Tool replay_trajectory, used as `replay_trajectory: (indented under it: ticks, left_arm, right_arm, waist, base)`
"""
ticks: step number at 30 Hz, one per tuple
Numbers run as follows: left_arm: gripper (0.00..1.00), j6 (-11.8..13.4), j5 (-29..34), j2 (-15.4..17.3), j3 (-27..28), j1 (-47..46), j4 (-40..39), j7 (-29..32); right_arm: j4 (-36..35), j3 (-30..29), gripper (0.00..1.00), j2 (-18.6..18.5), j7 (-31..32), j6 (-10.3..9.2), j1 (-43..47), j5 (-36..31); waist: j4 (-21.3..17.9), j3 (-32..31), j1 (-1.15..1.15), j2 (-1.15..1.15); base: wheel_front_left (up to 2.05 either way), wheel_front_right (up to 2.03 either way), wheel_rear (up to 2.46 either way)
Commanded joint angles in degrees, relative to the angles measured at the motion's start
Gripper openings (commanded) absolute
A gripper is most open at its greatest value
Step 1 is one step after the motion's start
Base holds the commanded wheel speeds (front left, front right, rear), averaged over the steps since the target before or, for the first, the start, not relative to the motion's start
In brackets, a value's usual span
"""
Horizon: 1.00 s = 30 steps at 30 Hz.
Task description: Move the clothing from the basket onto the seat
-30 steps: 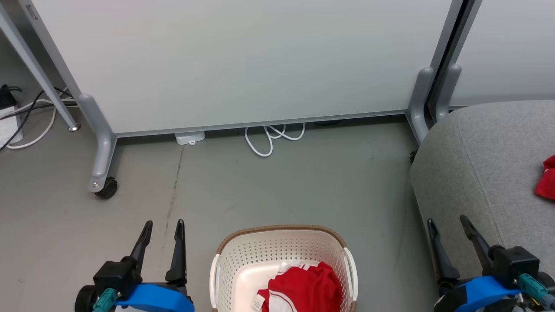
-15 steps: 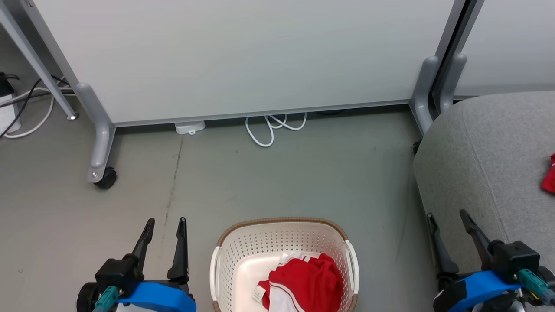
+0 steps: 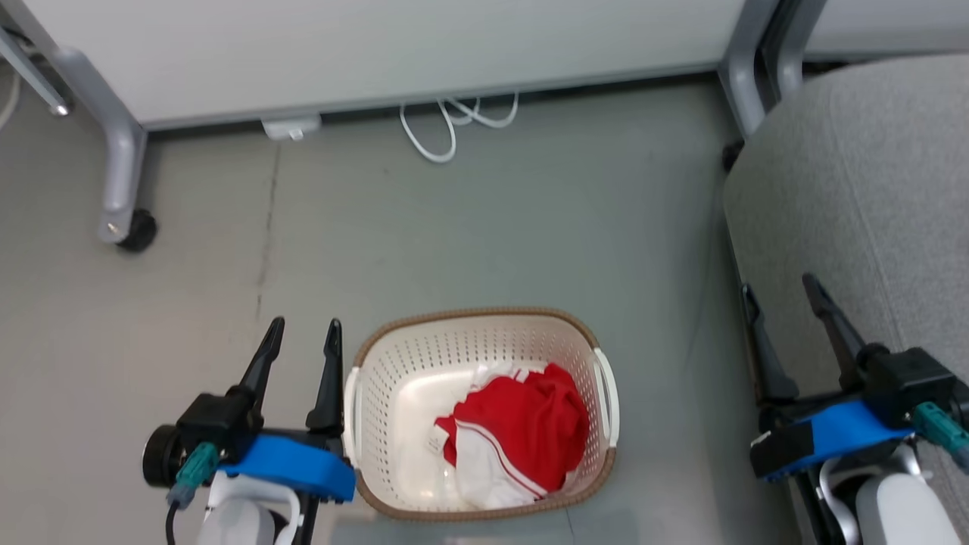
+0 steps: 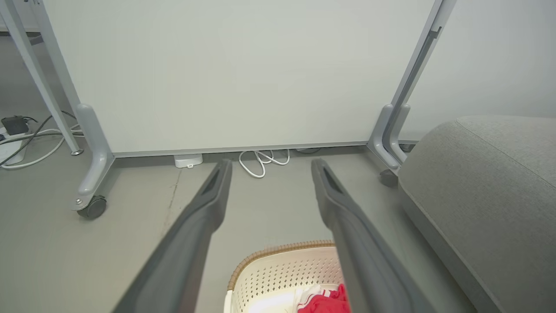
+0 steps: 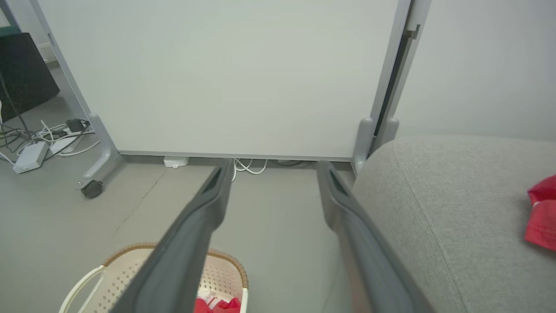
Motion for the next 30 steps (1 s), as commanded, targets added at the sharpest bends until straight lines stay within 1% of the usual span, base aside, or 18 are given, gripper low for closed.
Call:
replay_trajectory:
  ticks: [1,8,13,23,30]
  left_arm:
    - [1.00,-0.1,0.2,0.2,-0.2,-1.1,0.0,-0.2]
    - [1.00,-0.1,0.3,1.1,-3.1,-8.6,2.2,-0.2]
    - [1.00,-0.1,-0.1,1.4,-7.0,-14.0,6.0,-0.2]
    - [1.00,-0.1,-2.2,2.3,-17.4,-24.4,17.5,-0.2]
    - [1.00,-0.1,-5.2,1.9,-23.4,-29.9,25.5,-0.1]
  right_arm:
    - [-0.2,0.1,1.00,-0.3,-0.1,0.01,-0.9,-0.1]
    - [-2.3,1.2,1.00,-0.8,-0.9,0.01,-7.8,-0.5]
    - [-3.2,2.4,1.00,-0.9,-1.6,0.01,-11.7,-0.5]
    - [-4.1,4.1,1.00,-0.2,-3.4,0.01,-16.2,-0.2]
    - [-4.4,4.8,1.00,0.6,-4.6,0.01,-17.5,0.2]
  waist:
    - [-1.7,4.5,-0.01,0.00]
    - [-5.0,15.4,-0.01,0.00]
    - [-7.1,21.4,-0.01,0.00]
    - [-11.1,29.5,-0.01,0.00]
    - [-13.0,33.8,-0.01,0.00]
  base:
    - [0.00,0.00,0.00]
    - [0.00,0.00,0.00]
    - [0.00,0.00,0.00]
    - [0.00,0.00,0.00]
    - [0.00,0.00,0.00]
